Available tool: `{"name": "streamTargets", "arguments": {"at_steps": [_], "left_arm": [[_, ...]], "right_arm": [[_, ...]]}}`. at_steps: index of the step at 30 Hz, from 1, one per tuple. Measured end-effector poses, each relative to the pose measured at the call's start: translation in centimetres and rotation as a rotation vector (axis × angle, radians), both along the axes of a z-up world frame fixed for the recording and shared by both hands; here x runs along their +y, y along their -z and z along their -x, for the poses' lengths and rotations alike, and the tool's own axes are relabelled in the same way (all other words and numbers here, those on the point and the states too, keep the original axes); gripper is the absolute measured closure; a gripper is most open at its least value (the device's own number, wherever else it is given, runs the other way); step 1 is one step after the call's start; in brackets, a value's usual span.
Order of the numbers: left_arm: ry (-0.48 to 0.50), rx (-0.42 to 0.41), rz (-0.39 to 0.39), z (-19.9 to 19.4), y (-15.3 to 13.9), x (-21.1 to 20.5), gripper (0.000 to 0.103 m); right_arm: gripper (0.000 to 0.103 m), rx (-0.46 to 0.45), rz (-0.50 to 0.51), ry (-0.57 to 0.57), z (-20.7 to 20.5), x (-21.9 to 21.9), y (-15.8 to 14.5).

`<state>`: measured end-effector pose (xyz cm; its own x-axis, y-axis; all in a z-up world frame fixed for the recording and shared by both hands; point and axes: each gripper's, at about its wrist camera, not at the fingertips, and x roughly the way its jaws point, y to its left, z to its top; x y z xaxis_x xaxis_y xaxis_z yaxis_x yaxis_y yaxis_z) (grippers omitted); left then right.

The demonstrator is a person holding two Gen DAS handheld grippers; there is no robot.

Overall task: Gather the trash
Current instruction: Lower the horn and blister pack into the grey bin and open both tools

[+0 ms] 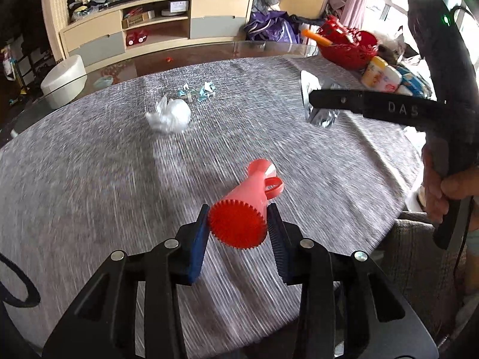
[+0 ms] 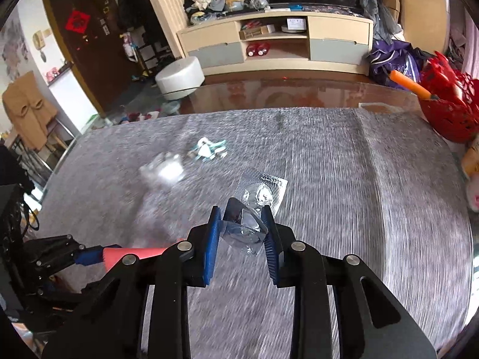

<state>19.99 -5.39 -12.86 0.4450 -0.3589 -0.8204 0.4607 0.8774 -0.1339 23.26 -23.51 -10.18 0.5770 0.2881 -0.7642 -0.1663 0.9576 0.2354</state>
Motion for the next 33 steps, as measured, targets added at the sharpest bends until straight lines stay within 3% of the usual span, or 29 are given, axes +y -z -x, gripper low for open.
{"name": "streamTargets", "arguments": {"at_steps": [9,17,25,33], "left_arm": [[-0.033,-0.036,0.036,8.0,-1.8,1.4,0.067],[-0.055,-0.032,0.044,14.0,-1.5,2.1,0.068],[-0.097,0.061,0.029,17.6,3.2,2.8,0.068],[-0.099,0.171,-0.001,18.4,9.2,2.9,0.068]], "right_arm": [[0.074,-0.009,-0.029,0.005,9.4,1.0,-0.9],[0.074,0.048,-0.054,-0.011,15.4,1.8,1.1],[0.074,0.155,-0.069,-0.003,18.5,2.9,5.7],[0.074,0.288,-0.089,-0.017,19.4,3.4,12.3]]}}
